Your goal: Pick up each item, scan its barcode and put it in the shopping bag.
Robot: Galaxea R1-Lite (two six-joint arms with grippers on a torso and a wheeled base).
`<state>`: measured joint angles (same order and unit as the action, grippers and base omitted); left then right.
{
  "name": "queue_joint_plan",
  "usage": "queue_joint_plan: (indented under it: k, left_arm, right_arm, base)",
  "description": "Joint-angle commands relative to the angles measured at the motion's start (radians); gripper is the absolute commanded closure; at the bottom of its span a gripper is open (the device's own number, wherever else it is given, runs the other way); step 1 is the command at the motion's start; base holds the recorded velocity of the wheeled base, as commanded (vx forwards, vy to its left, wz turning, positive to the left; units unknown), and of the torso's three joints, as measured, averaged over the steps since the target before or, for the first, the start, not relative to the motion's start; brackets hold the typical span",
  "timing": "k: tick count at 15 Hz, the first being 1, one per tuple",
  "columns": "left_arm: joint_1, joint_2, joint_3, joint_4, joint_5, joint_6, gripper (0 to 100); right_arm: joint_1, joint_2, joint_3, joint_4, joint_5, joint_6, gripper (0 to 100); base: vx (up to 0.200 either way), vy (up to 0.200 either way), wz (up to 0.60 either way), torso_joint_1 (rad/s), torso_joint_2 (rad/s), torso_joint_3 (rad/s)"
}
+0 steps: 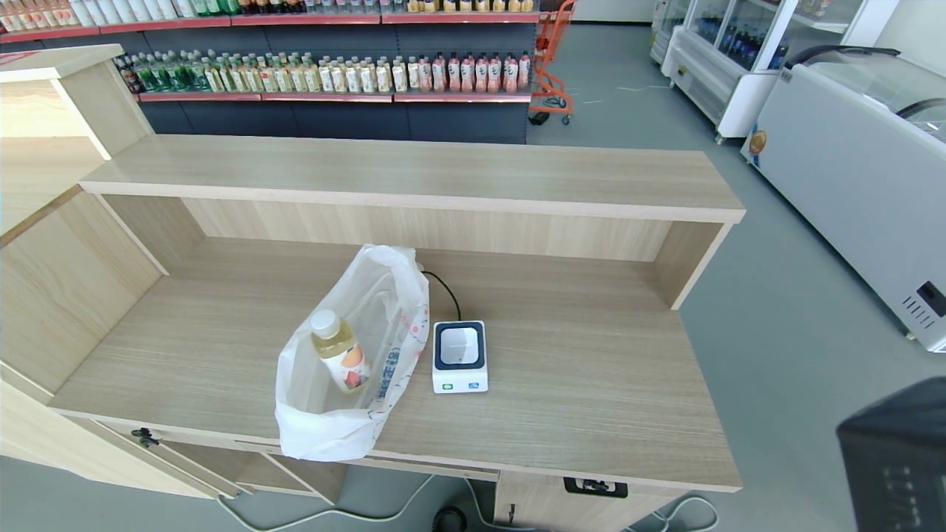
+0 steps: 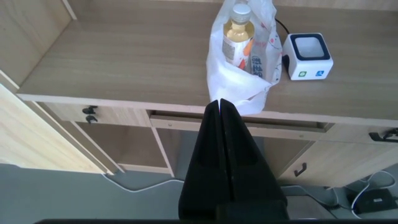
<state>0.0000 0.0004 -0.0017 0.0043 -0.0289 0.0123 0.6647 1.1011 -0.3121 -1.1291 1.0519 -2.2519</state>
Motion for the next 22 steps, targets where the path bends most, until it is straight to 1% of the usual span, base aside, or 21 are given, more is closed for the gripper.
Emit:
queue_joint_plan:
  k: [1, 7, 11, 14, 22]
  left_arm:
    - [0.0, 0.0, 0.0, 0.0, 0.0, 0.0, 100]
    - [0.0, 0.0, 0.0, 0.0, 0.0, 0.0, 100]
    - [0.0, 0.001, 0.0, 0.0, 0.0, 0.0, 100]
    - [0.0, 0.0, 0.0, 0.0, 0.0, 0.0, 100]
    - [0.0, 0.0, 0.0, 0.0, 0.0, 0.0, 100]
  right_arm:
    - [0.0, 0.006, -0.002, 0.002, 0.002, 0.005, 100]
    - [-0.002, 0.005, -0.001, 0.046, 0.026, 0.005, 100]
    - [-0.004, -0.003, -0.002, 0.045, 0.028, 0.022, 100]
    - [-0.023, -0.007, -0.002, 0.045, 0.046, 0.031, 100]
    - [-0.023, -0.017, -0.01, 0.045, 0.048, 0.04, 100]
  base:
    - [0.0, 0.0, 0.0, 0.0, 0.0, 0.0]
    - [0.0, 0.0, 0.0, 0.0, 0.0, 0.0]
    - [0.0, 0.0, 0.0, 0.0, 0.0, 0.0]
    - [0.0, 0.0, 0.0, 0.0, 0.0, 0.0]
    - [0.0, 0.0, 0.0, 0.0, 0.0, 0.0]
